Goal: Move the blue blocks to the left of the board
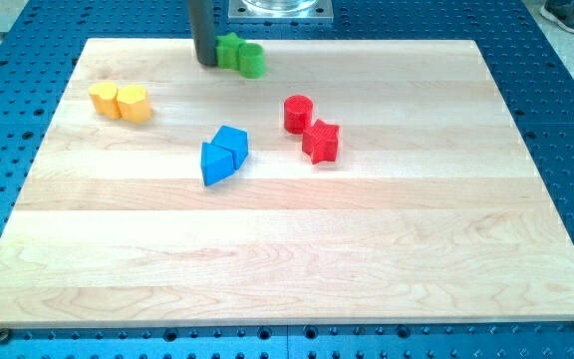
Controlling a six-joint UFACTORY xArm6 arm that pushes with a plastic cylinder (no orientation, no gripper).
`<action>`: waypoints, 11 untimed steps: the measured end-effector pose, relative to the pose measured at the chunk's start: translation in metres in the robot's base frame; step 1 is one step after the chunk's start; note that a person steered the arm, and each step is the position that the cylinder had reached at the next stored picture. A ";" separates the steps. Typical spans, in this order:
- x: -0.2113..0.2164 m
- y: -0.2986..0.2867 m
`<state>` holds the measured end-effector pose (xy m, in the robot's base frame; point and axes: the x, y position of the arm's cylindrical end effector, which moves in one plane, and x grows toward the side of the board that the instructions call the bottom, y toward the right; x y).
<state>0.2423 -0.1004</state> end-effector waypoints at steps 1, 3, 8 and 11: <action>0.016 -0.028; 0.070 -0.004; 0.142 0.058; 0.231 0.078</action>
